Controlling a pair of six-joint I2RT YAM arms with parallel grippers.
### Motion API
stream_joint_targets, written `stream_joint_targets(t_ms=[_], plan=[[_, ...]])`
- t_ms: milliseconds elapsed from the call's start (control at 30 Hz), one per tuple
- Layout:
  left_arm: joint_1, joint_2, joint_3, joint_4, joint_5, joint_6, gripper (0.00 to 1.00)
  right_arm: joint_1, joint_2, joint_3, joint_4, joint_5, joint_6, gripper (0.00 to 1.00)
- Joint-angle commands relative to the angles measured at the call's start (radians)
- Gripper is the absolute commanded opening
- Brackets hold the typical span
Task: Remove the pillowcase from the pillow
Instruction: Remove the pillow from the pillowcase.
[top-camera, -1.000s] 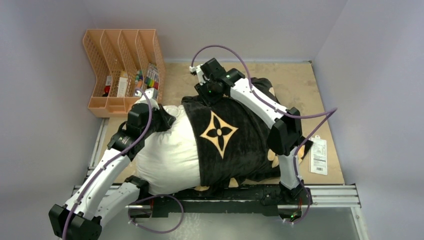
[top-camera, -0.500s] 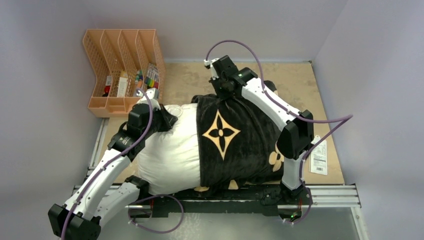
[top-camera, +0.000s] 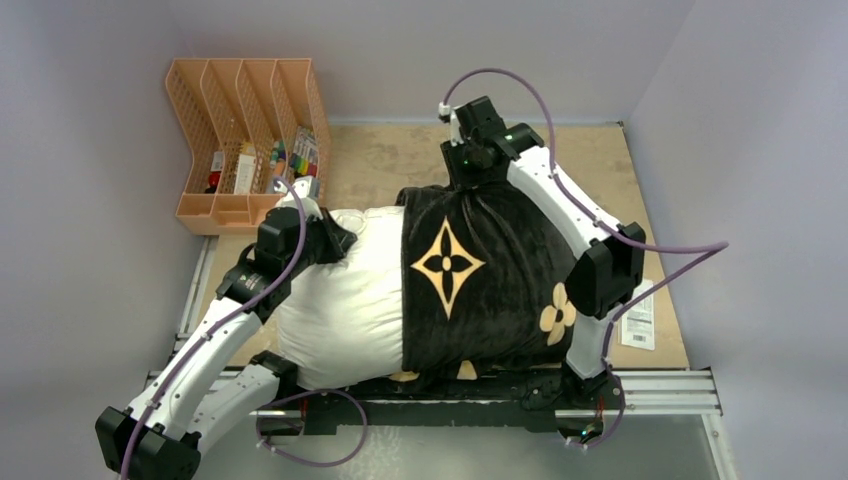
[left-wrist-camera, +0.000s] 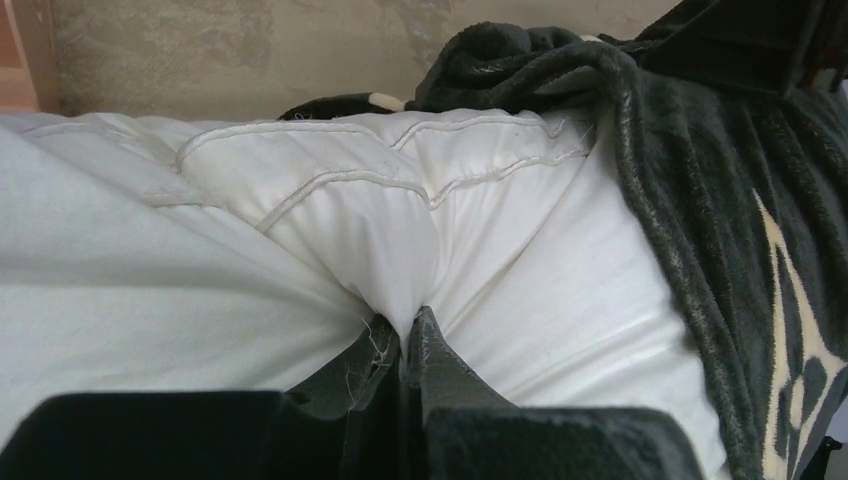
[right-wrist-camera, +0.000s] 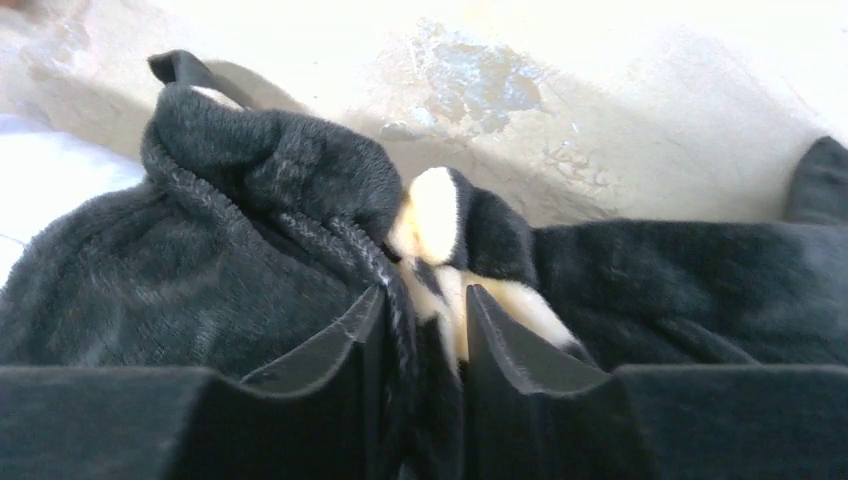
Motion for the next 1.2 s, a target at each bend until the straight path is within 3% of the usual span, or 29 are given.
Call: stream_joint_targets(t_ms=[0,200,333,433,467,533,567,667,733,767,800,1000,1133,1167], plan=[[-0.002,-0.006,-0.024,-0.153,-0.009,0.019,0.00,-0.074,-0.173,0.032,0.047,-0.007,-0.035,0.45],[-0.002,-0.005,-0.026,-0.150,-0.003,0.020,0.00,-0.075,-0.350,-0.147,0.068,0.064,-0.001,0.77],[-0.002,0.002,-0.026,-0.149,-0.003,0.020,0.00,-0.074,-0.393,-0.237,0.044,-0.037,-0.045,0.86],[-0.002,0.007,-0.026,-0.149,-0.003,0.020,0.00,-0.044,-0.383,-0.306,0.057,-0.259,-0.026,0.90],[-0.002,0.009,-0.026,-0.149,-0.003,0.020,0.00,-0.008,-0.375,-0.331,0.076,-0.269,-0.019,0.91],[-0.002,0.014,-0.026,-0.150,0.000,0.021,0.00,0.087,-0.340,-0.349,0.079,-0.118,-0.032,0.90],[-0.002,0.014,-0.026,-0.149,0.001,0.020,0.00,0.112,-0.311,-0.342,0.060,-0.035,-0.045,0.86],[-0.005,0.006,-0.025,-0.152,-0.005,0.020,0.00,0.109,-0.238,-0.304,-0.042,0.296,0.042,0.54],[-0.008,-0.003,-0.026,-0.155,-0.017,0.017,0.00,0.075,-0.264,-0.331,-0.006,0.392,0.037,0.31],[-0.010,-0.004,-0.026,-0.158,-0.024,0.015,0.00,0.036,-0.282,-0.356,0.035,0.394,0.041,0.12],[-0.013,-0.005,-0.026,-0.158,-0.029,0.013,0.00,-0.014,-0.327,-0.380,0.072,0.370,0.043,0.02],[-0.020,0.012,-0.023,-0.165,-0.044,0.011,0.00,-0.276,-0.415,-0.422,0.184,0.303,0.012,0.00],[-0.020,0.020,-0.024,-0.162,-0.041,0.012,0.00,-0.285,-0.375,-0.334,0.131,0.120,-0.013,0.00],[-0.020,0.022,-0.024,-0.162,-0.040,0.012,0.00,-0.280,-0.375,-0.323,0.130,0.037,-0.014,0.05]])
